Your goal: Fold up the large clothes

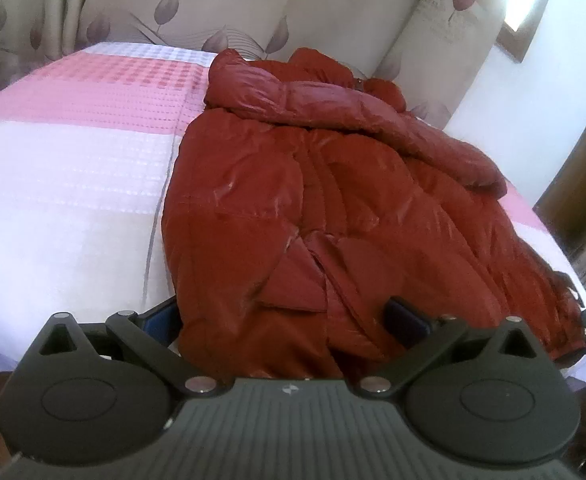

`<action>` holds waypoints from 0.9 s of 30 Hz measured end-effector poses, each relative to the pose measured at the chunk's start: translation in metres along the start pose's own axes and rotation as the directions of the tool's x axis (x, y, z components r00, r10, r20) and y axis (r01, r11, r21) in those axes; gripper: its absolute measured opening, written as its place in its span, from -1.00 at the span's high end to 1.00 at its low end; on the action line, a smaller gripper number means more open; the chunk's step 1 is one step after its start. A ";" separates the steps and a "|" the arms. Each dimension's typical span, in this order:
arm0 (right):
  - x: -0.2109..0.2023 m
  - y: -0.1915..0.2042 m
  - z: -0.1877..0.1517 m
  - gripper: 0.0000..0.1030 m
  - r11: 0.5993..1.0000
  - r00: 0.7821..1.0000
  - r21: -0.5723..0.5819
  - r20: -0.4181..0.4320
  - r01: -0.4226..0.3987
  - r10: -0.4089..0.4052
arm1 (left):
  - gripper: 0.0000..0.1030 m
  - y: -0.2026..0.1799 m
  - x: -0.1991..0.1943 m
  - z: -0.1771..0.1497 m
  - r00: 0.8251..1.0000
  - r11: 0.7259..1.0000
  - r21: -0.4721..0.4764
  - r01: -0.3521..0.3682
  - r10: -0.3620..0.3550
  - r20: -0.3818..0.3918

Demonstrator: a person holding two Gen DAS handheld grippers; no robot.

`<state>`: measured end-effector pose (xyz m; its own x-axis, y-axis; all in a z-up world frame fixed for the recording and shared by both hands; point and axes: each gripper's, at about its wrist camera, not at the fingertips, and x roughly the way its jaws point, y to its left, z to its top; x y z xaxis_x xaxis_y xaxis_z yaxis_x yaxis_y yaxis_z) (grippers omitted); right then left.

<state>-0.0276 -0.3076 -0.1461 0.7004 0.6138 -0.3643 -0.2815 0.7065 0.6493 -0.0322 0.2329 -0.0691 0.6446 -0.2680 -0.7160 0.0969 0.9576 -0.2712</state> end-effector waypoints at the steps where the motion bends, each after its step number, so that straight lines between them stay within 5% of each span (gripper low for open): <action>1: 0.000 0.001 -0.002 -1.00 1.000 1.000 -0.004 0.008 0.004 -0.004 | -1.00 0.000 0.000 0.000 1.000 1.000 0.004 -0.005 0.005 -0.001; 14: -0.004 0.008 -0.025 -1.00 0.998 0.990 -0.045 0.138 0.043 -0.037 | -1.00 -0.010 0.002 -0.004 0.998 0.996 0.067 -0.061 0.060 0.010; 20: -0.005 0.003 -0.016 -1.00 1.000 0.996 -0.026 0.091 0.009 -0.007 | -1.00 -0.009 0.003 -0.005 0.998 0.996 0.073 -0.055 0.054 0.021; 23: -0.005 0.002 -0.009 -0.97 1.000 0.998 -0.016 0.059 -0.005 0.006 | -0.78 -0.005 0.000 -0.005 0.999 0.997 0.072 -0.019 0.016 0.040; 25: -0.004 0.000 -0.002 -0.55 1.000 0.999 -0.011 0.032 -0.009 0.009 | -0.52 -0.001 -0.003 -0.004 0.999 0.998 0.063 0.013 -0.016 0.047; 26: -0.003 -0.001 0.000 -0.03 1.000 1.000 -0.009 0.020 -0.003 0.004 | -0.46 0.004 -0.004 -0.003 0.998 0.999 0.043 0.032 -0.034 0.044; 27: -0.004 -0.005 0.002 0.07 1.000 1.000 0.006 0.015 -0.007 0.007 | -0.38 0.010 -0.005 -0.002 0.998 0.998 0.020 0.055 -0.056 0.040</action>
<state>-0.0276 -0.3141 -0.1467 0.7082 0.6134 -0.3495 -0.2826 0.6999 0.6559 -0.0361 0.2438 -0.0692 0.6683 -0.3167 -0.6731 0.1473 0.9433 -0.2975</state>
